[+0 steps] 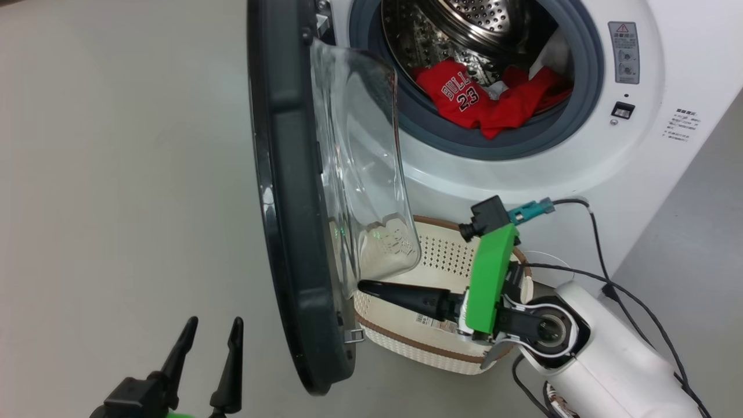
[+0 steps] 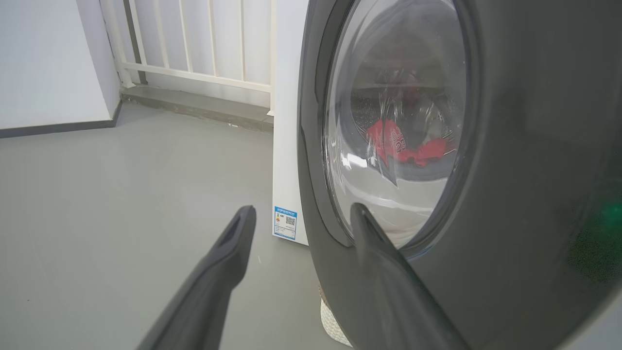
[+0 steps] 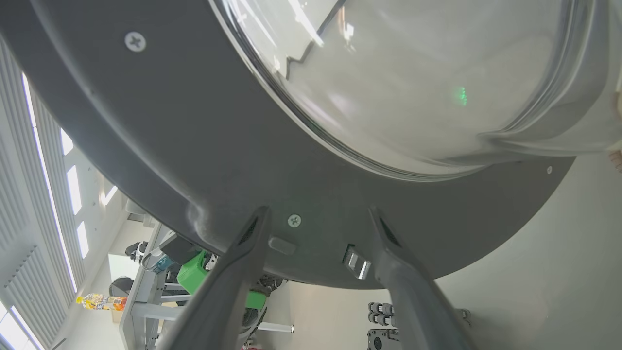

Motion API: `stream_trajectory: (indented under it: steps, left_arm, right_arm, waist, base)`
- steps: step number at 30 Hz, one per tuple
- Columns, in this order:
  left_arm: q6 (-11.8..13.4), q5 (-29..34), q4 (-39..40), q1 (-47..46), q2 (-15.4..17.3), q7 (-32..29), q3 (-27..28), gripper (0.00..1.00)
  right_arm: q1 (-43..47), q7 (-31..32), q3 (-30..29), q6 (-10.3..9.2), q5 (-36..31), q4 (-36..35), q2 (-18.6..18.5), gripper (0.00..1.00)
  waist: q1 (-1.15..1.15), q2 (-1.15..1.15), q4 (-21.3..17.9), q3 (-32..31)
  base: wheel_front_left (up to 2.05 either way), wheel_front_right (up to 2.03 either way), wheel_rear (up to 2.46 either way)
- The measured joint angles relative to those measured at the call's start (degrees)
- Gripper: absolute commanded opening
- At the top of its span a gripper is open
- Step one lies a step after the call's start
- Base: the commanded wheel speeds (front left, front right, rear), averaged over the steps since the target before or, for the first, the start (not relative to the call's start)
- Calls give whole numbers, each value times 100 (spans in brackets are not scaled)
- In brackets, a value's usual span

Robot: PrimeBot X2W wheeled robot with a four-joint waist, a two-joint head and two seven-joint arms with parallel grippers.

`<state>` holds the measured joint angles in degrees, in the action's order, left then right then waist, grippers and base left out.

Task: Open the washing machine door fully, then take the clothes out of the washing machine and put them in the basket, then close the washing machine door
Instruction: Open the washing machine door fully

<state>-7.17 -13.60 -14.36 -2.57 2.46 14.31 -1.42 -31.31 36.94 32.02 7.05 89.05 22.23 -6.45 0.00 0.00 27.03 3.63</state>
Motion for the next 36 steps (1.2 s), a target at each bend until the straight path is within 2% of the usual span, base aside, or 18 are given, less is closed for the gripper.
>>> stream_trajectory:
  steps: [13,17,29,36]
  left_arm:
    - [0,49,-42,12,0,0,144,100]
    - [0,54,-44,30,-1,0,186,100]
    - [0,113,-82,199,3,0,290,100]
    - [0,149,-85,259,12,0,311,100]
  right_arm:
    - [573,-619,-13,0,-124,37,-413,100]
    - [757,-956,-8,0,-331,63,-533,100]
    - [1393,-1937,27,0,-398,249,-875,100]
    - [1475,-2766,180,0,-750,378,-1012,100]
  waist:
    - [0,0,-229,-101]
    - [0,0,-302,-141]
    - [0,0,-402,-283]
    - [0,0,-461,-297]
  base:
    - [0,0,0]
    - [0,0,0]
    - [0,0,0]
    - [0,0,0]
